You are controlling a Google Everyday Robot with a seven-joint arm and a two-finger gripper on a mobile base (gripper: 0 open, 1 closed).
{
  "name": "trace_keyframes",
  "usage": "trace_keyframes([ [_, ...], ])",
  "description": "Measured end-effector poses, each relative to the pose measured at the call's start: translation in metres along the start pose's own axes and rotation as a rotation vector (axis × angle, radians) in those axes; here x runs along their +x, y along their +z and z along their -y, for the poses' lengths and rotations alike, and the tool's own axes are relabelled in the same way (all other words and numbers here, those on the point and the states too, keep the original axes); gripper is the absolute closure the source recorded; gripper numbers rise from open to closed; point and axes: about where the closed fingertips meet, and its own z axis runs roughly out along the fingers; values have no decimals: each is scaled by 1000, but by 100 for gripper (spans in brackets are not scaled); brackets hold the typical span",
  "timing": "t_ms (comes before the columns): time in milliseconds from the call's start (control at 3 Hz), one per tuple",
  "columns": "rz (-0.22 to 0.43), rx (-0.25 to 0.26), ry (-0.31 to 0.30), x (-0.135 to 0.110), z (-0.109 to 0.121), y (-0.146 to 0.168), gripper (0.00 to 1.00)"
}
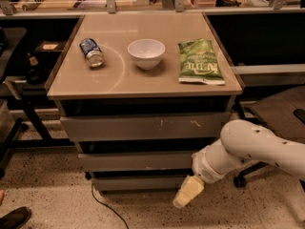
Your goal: Open middle drawer
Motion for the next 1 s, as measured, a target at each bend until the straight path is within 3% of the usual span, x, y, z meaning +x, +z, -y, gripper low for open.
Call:
trace_keyframes([
  [333,51,2,-6,-14,26,27,0],
  [667,51,2,-6,-14,26,27,0],
  [1000,61,9,10,-13,31,46,0],
])
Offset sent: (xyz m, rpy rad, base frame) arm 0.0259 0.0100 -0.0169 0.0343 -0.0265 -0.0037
